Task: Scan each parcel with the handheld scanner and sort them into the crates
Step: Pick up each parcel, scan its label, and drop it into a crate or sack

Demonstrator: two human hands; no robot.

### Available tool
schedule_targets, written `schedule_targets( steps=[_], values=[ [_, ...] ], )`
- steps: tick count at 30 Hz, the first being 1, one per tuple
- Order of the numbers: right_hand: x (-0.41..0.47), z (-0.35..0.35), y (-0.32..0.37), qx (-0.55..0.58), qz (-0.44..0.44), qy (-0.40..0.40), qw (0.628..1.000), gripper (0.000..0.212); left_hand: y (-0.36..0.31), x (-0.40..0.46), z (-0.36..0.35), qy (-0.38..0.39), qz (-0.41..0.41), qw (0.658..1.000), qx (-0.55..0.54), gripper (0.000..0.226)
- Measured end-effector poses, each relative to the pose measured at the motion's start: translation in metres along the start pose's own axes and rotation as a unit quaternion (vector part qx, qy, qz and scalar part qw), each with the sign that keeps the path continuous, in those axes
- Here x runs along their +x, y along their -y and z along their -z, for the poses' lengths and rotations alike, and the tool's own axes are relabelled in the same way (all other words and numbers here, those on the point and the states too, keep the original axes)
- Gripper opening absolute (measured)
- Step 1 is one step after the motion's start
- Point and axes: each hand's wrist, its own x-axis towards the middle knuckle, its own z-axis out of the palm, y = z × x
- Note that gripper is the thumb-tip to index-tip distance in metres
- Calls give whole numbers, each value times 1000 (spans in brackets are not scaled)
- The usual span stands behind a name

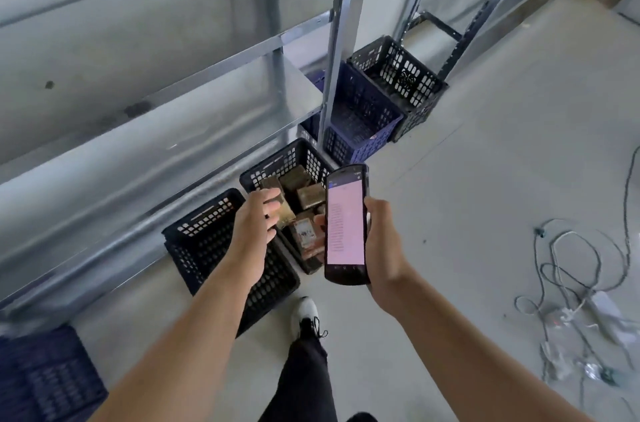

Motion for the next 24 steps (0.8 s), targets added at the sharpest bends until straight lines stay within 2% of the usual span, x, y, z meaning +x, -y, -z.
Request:
schedule_targets(
  steps=[4, 8, 11, 17, 21, 24],
  values=[
    [81, 15, 23, -25, -47, 16, 998, 69, -7, 68, -23, -37, 46, 998, -19, 44],
    [171, 26, 18, -14, -88, 32, 996, 67, 2, 138, -41, -87, 80, 993, -24, 42],
    [254, 34, -2, -33, -108, 34, 993, 60, 30, 202, -60, -137, 105, 984, -39, 39],
    [400, 55, -63, -78, -133, 50, 987, 60, 96, 325, -92, -220, 132, 964, -71, 39],
    [466, 73, -99, -121, -144, 83, 979, 60, 139, 389, -104, -239, 158, 955, -72, 39],
    [510, 82, -124, -141, -139, 124, 972, 65, 173, 436, -101, -241, 154, 957, -39, 27]
  ],
)
